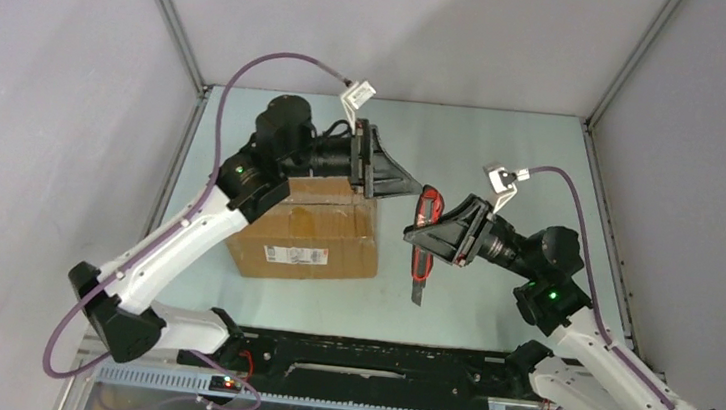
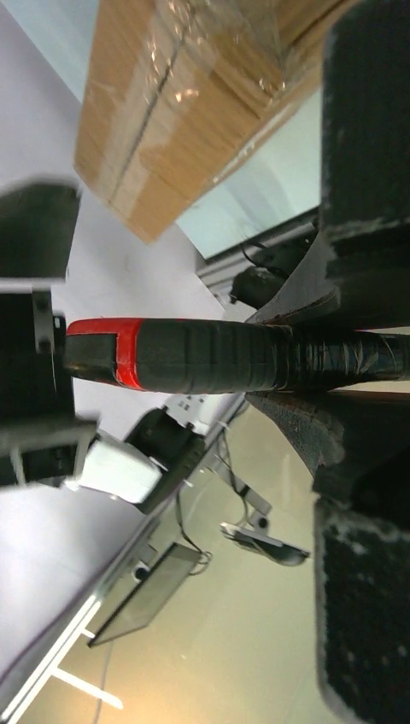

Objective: Unpack the express box
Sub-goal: Cut the express box at the center of the board.

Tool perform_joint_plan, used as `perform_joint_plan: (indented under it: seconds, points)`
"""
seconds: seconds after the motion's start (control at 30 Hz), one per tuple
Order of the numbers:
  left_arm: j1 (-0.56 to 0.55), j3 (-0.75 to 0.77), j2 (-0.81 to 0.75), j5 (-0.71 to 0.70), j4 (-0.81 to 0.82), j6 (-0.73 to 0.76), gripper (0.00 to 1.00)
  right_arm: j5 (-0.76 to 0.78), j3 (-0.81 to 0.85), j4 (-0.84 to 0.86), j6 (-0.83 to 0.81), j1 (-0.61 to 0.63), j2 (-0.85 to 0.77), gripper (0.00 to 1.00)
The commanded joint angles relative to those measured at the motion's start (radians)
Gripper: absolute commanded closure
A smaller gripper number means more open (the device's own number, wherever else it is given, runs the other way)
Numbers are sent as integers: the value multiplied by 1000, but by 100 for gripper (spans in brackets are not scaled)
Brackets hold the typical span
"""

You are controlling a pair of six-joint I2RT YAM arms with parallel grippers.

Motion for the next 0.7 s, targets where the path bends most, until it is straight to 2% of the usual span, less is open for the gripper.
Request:
perform_joint_plan:
  seconds: [0.0,0.1,0.23,0.33,0.37,0.4,0.47,0.5,0.57,0.6,0.67]
  points:
    - [-6,46,55,126,-78,75,29,-69,67,4,-6,28,21,100]
    - [-13,58,78,144,-114,92,30,-75,69,16,-4,41,36,100]
    - [-14,22,84,190,20,-1,35,-75,88,-17,-26,71,62,100]
    - [-19,18,87,205,29,-9,42,-68,89,-28,-25,68,68,100]
    - [-20,9,84,209,34,-14,47,-64,89,-33,-25,64,63,100]
    - [-23,0,81,213,38,-18,58,-56,89,-43,-25,56,59,100]
    - [-28,-12,79,216,33,-23,94,-36,89,-62,-25,39,51,100]
    - [-28,-19,75,214,31,-26,99,-28,89,-68,-23,27,49,100]
    - [-28,-44,53,193,52,-32,100,-10,89,-73,-18,11,44,100]
    - [-27,-57,36,171,78,-41,100,-8,89,-69,-18,10,44,93]
    - [-17,-64,22,152,132,-63,100,-22,89,-52,-11,16,49,69]
